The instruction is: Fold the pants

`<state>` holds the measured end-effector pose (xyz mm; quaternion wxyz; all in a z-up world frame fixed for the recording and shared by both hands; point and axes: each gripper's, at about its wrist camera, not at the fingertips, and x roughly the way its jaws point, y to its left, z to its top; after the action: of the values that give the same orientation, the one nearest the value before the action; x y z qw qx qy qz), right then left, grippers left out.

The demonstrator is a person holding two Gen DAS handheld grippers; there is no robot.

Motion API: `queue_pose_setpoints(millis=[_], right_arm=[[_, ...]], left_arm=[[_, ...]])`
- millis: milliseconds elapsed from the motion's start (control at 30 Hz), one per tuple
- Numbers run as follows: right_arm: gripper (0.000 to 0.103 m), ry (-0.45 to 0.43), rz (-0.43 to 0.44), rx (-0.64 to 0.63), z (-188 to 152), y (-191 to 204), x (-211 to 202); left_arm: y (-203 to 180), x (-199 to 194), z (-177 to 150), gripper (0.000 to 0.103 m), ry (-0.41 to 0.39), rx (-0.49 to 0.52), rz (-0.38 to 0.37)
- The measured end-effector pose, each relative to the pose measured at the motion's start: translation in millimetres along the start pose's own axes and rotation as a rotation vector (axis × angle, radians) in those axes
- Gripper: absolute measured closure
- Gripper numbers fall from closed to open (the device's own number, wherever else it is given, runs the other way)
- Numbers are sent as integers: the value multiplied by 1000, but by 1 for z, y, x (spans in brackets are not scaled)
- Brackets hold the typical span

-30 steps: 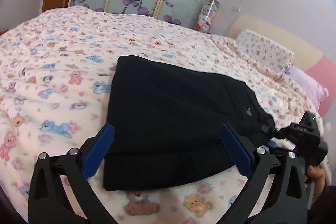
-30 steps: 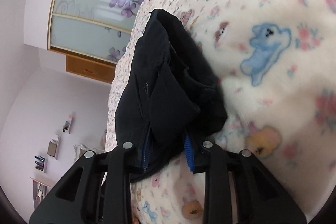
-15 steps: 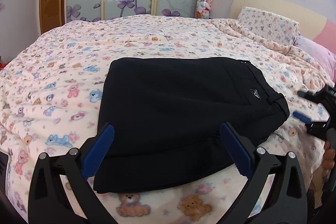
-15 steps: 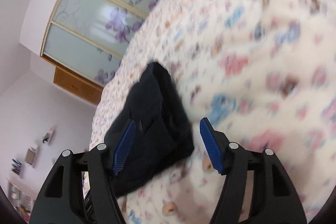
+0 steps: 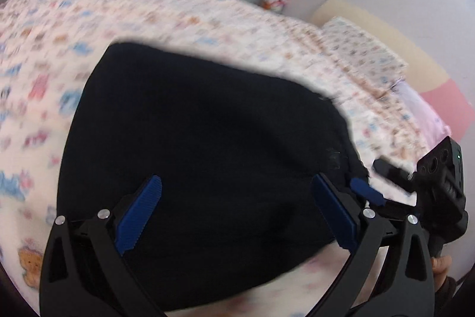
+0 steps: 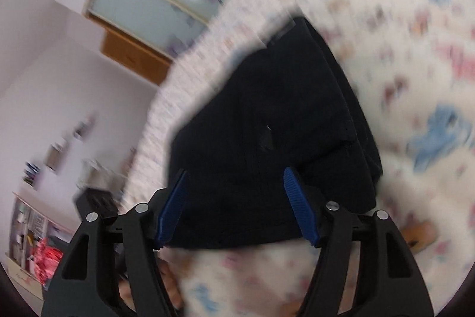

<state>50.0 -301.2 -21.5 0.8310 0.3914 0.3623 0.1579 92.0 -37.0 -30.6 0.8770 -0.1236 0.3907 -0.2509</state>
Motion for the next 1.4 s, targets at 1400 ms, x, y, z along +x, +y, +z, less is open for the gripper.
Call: queue_pose_setpoints(millis=[1400], right_arm=[[15, -16, 114, 102, 113, -31, 54]], left_arm=[[107, 87, 134, 31, 88, -436, -204]])
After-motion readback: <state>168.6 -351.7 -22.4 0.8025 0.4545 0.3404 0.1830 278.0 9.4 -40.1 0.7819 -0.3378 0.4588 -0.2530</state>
